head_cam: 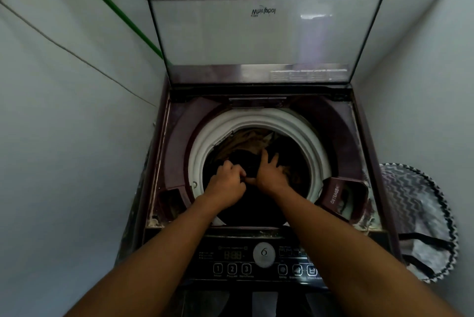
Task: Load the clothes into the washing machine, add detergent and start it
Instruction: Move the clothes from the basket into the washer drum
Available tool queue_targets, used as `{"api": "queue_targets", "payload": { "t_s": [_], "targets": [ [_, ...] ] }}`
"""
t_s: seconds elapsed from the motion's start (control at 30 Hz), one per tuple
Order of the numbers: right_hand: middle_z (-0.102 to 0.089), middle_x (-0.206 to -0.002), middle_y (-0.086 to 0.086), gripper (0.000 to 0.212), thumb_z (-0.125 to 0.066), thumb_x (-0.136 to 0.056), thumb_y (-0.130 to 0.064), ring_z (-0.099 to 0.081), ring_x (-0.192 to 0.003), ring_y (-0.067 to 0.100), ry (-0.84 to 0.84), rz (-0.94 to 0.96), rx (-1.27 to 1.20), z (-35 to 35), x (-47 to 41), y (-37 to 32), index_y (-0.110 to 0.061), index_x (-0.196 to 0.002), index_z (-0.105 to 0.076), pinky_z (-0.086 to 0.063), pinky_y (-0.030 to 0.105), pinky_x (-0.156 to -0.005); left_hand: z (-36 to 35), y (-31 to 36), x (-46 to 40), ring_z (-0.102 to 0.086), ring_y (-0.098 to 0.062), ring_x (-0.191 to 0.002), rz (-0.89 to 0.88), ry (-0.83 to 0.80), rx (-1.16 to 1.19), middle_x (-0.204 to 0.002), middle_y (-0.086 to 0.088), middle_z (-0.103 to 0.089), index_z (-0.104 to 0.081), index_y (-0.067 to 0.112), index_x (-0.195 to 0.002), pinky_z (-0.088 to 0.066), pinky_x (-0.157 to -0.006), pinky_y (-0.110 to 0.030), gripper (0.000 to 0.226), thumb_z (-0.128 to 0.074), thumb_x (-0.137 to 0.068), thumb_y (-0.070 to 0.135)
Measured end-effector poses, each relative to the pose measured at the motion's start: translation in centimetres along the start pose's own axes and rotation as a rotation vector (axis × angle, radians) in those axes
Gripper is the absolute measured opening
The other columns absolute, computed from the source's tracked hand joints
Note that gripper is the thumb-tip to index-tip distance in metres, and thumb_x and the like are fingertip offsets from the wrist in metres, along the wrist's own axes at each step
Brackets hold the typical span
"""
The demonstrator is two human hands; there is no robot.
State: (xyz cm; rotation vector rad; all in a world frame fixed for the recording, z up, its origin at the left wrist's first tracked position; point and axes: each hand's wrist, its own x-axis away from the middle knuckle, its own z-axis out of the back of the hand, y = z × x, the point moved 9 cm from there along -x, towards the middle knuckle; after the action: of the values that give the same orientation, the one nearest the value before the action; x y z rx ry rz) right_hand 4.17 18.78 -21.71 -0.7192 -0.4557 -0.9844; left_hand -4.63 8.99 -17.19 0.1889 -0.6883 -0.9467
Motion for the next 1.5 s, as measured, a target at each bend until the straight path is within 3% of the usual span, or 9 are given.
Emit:
{"api": "queue_targets", "payload": {
  "t_s": [0.13,0.27,0.4,0.53,0.77,0.97,1.13,1.3,1.5],
  "targets": [
    [-0.007,-0.163,0.019,0.121,-0.068,-0.075,-0.068,-0.027,-0.141,0.047,0.067,0.129,0.054,2.4,1.6,0.1,-0.029,-0.156,0.012,-0.040,0.058,-0.103,2.5,2.1,0.3,-0.043,-0.022,-0.116,-0.059,0.169,0.041,-0.124,-0.001,-0.039,-0.051,0.021,-0.117,-0.046,-0.094,-0.039,0.031,-0.063,-0.089,0.024],
    [-0.025,-0.157,0.013,0.112,-0.067,-0.072,-0.073,-0.038,-0.135,0.037,0.183,0.229,0.111,5.2,3.5,1.1,-0.021,-0.155,-0.014,-0.049,0.053,-0.096,3.8,4.8,0.3,-0.042,-0.020,-0.113,-0.120,0.227,0.083,-0.115,0.003,-0.038,-0.049,0.024,-0.107,-0.045,-0.095,-0.039,0.027,-0.065,-0.086,0.022],
    [-0.044,-0.140,0.009,0.080,-0.072,-0.083,-0.045,-0.048,-0.126,0.031,0.364,0.336,0.132,8.9,5.6,2.3,-0.013,-0.146,-0.034,-0.052,0.045,-0.091,4.2,8.9,0.0,-0.043,-0.018,-0.115,-0.209,0.242,0.078,-0.115,0.005,-0.042,-0.053,0.025,-0.112,-0.044,-0.099,-0.039,0.025,-0.063,-0.089,0.023],
    [-0.056,-0.119,0.009,0.043,-0.063,-0.084,-0.015,-0.055,-0.110,0.030,0.585,0.403,0.067,13.7,8.1,3.9,-0.009,-0.126,-0.053,-0.051,0.044,-0.083,4.3,13.9,-0.5,-0.044,-0.017,-0.119,-0.315,0.244,0.095,-0.119,0.003,-0.047,-0.057,0.022,-0.119,-0.042,-0.103,-0.035,0.029,-0.063,-0.091,0.021],
    [-0.059,-0.099,0.007,0.024,-0.053,-0.079,-0.019,-0.057,-0.091,0.029,0.874,0.269,0.039,20.6,11.3,11.5,-0.012,-0.100,-0.062,-0.048,0.043,-0.067,3.4,25.1,-1.8,-0.049,-0.015,-0.107,-0.531,0.260,0.146,-0.111,0.004,-0.054,-0.060,0.020,-0.114,-0.045,-0.097,-0.032,0.025,-0.065,-0.090,0.023],
    [-0.056,-0.094,0.010,0.030,-0.036,-0.088,-0.027,-0.056,-0.086,0.030,0.906,0.202,-0.120,21.6,12.2,20.3,-0.009,-0.094,-0.060,-0.050,0.046,-0.069,0.3,33.4,-2.5,-0.047,-0.019,-0.107,-0.683,0.283,-0.039,-0.109,0.003,-0.058,-0.066,0.022,-0.111,-0.043,-0.095,-0.036,0.026,-0.060,-0.087,0.028],
    [-0.056,-0.098,0.012,0.030,-0.036,-0.089,-0.025,-0.056,-0.089,0.030,0.871,0.102,-0.202,21.1,11.9,26.5,-0.007,-0.097,-0.059,-0.049,0.041,-0.070,-3.1,38.3,-3.7,-0.048,-0.022,-0.108,-0.752,0.220,-0.151,-0.111,0.002,-0.060,-0.066,0.021,-0.115,-0.042,-0.092,-0.036,0.026,-0.062,-0.089,0.025],
    [-0.056,-0.109,0.014,0.020,-0.050,-0.089,-0.009,-0.056,-0.096,0.032,0.773,-0.036,-0.269,19.4,10.5,32.5,-0.005,-0.107,-0.058,-0.048,0.041,-0.074,-8.2,40.9,-6.5,-0.048,-0.023,-0.107,-0.730,0.033,-0.252,-0.115,0.001,-0.058,-0.064,0.025,-0.118,-0.042,-0.091,-0.034,0.029,-0.062,-0.089,0.024],
    [-0.057,-0.116,0.013,0.022,-0.052,-0.090,-0.012,-0.057,-0.101,0.033,0.606,-0.278,-0.371,14.4,7.3,40.6,-0.005,-0.109,-0.059,-0.044,0.038,-0.077,-16.4,42.3,-10.4,-0.053,-0.023,-0.113,-0.610,-0.340,-0.307,-0.120,-0.007,-0.057,-0.059,0.018,-0.125,-0.045,-0.096,-0.035,0.035,-0.060,-0.090,0.019]
  ]
}}
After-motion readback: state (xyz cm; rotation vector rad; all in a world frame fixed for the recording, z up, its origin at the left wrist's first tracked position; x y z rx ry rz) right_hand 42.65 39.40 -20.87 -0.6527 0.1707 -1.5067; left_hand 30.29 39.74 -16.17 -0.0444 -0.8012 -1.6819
